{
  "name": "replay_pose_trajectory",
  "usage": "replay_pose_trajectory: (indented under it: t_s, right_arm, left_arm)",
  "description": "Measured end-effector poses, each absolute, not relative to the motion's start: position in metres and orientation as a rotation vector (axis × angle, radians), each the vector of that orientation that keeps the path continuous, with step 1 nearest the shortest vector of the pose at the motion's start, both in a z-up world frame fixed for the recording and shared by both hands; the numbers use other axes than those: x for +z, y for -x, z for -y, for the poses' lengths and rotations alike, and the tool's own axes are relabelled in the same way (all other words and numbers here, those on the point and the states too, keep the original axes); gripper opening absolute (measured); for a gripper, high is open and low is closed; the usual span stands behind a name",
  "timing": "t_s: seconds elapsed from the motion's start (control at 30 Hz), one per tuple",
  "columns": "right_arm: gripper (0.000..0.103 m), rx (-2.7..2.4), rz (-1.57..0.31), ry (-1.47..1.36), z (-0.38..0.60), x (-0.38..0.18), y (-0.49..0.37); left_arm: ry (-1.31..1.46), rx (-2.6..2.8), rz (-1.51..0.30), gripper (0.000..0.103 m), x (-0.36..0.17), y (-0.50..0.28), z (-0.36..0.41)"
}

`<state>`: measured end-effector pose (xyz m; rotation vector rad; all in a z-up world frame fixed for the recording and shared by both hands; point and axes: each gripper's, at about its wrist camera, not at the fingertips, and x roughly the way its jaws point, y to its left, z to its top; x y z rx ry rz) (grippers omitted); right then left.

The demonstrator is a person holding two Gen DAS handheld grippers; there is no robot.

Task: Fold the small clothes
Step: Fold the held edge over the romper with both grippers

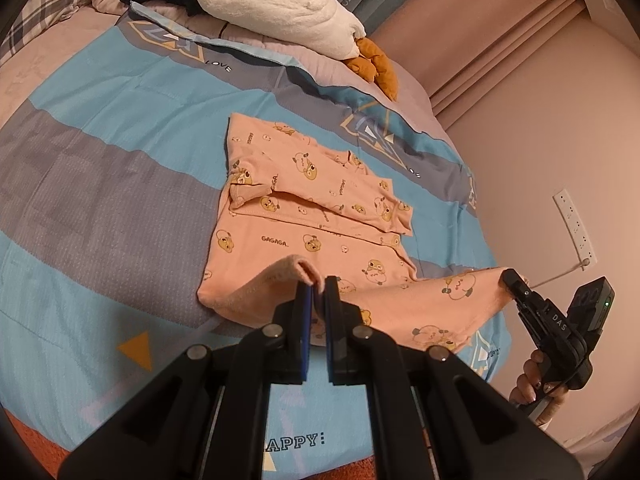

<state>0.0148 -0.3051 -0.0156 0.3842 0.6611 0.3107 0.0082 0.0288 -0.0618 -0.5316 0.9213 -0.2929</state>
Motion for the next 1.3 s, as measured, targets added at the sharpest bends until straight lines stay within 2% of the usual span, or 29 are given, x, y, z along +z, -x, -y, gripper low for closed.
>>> replay_pose_trajectory:
  t_s: [1.3]
  right_arm:
    - [0.008, 0.322, -0.606, -0.426, 0.314, 0.000, -0.052]
  left_arm:
    - [0.548, -0.271, -0.863, 0.005, -0.046, -0.047, -0.037]
